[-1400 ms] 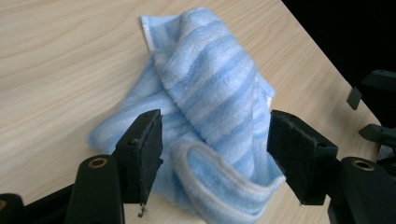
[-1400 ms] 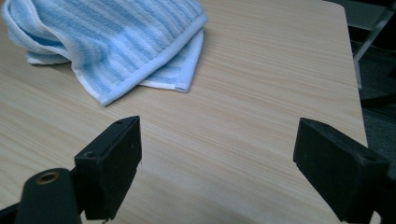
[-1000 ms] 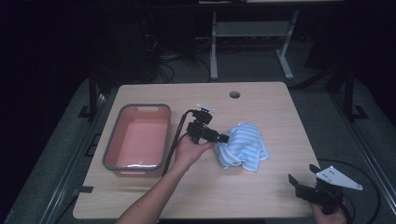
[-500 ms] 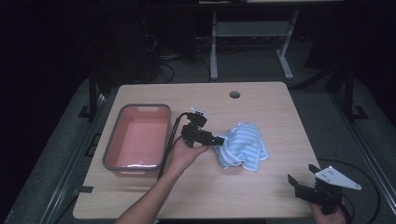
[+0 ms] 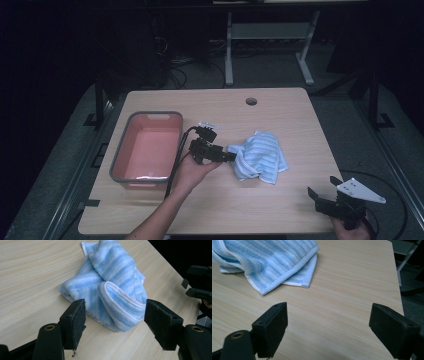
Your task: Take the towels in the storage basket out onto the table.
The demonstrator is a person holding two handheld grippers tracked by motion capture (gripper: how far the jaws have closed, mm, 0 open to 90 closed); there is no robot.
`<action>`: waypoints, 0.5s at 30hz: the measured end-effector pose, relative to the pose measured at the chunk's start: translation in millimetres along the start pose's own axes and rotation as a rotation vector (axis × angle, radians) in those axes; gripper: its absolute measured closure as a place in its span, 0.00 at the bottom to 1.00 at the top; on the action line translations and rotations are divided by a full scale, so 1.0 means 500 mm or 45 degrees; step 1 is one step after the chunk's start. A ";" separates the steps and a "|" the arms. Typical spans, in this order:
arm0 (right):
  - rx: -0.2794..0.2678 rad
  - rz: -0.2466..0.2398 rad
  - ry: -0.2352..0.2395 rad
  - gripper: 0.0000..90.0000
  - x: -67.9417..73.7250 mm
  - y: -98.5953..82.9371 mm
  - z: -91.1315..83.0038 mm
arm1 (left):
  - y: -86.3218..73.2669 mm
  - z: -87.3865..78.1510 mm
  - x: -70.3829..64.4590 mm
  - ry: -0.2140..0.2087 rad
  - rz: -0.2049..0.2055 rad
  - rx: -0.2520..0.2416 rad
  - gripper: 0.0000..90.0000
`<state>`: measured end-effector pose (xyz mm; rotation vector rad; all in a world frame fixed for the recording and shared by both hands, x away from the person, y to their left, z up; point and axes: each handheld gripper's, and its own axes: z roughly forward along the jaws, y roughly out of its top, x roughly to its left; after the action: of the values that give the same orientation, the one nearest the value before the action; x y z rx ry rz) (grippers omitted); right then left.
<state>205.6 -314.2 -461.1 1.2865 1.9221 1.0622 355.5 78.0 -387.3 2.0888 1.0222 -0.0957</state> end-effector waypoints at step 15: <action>0.008 -0.001 -0.006 0.17 0.001 -0.002 0.001 | -0.030 -0.006 -0.009 -0.008 0.023 -0.007 0.36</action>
<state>205.2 -313.7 -462.0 1.2910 1.9237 1.0523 341.5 82.8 -392.7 2.0914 0.9986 -0.0907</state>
